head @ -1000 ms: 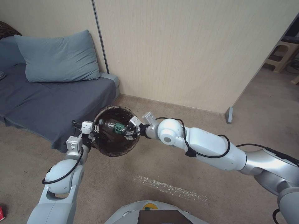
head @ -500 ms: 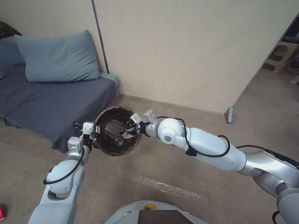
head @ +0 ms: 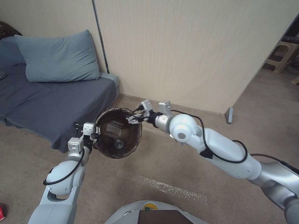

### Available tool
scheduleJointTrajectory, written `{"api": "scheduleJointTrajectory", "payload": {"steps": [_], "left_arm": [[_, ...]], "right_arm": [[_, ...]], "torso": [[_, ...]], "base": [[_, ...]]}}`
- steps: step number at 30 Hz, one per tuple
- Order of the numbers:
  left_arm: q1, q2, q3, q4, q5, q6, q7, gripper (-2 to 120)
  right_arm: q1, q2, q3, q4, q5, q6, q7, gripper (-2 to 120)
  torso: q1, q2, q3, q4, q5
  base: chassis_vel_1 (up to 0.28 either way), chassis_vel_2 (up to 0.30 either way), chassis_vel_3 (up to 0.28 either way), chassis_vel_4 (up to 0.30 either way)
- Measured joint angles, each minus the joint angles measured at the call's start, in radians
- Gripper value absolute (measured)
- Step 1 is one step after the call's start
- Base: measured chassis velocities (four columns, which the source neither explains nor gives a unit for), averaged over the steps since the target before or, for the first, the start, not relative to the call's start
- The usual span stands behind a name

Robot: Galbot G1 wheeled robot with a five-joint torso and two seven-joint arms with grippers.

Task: Pick up the trash bin, then pick up the garbage from the floor and place it into the trash bin.

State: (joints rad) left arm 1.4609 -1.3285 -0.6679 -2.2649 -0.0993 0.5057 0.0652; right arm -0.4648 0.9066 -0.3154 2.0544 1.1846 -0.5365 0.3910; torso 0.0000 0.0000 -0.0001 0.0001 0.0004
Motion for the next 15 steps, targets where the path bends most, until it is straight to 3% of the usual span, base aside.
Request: {"api": "scheduleJointTrajectory", "payload": {"steps": [7, 8, 11, 14, 15], "left_arm": [[0.005, 0.007, 0.001, -0.003, -0.005, 0.0, -0.002, 3], [0.005, 0.007, 0.001, -0.003, -0.005, 0.0, -0.002, 3], [0.01, 0.002, 0.002, -0.006, -0.004, -0.001, -0.002, 3], [0.012, 0.0, 0.002, -0.007, -0.003, -0.003, -0.002, 3], [0.015, -0.002, 0.001, -0.008, -0.003, -0.008, -0.002, 3]], "right_arm": [[-0.312, -0.056, 0.301, 0.04, -0.272, 0.111, 0.051, 100], [-0.312, -0.056, 0.301, 0.04, -0.272, 0.111, 0.051, 100], [-0.541, -0.011, 0.491, 0.051, -0.577, 0.198, 0.091, 100], [-0.584, 0.006, 0.532, 0.042, -0.648, 0.244, 0.09, 100], [-0.652, 0.032, 0.608, 0.036, -0.723, 0.313, 0.055, 100]], "torso": [[0.0, 0.0, 0.0, 0.0001, -0.0003], [0.0, 0.0, 0.0, 0.0001, -0.0003], [0.0, 0.0, 0.0, -0.0006, -0.0003], [0.0, 0.0, 0.0, -0.0003, -0.0001], [0.0, 0.0, 0.0, 0.0002, 0.0001]], "base": [[0.0, 0.0, 0.0, 0.0], [0.0, 0.0, 0.0, 0.0], [0.0, 0.0, 0.0, 0.0], [0.0, 0.0, 0.0, 0.0], [0.0, 0.0, 0.0, 0.0]]}}
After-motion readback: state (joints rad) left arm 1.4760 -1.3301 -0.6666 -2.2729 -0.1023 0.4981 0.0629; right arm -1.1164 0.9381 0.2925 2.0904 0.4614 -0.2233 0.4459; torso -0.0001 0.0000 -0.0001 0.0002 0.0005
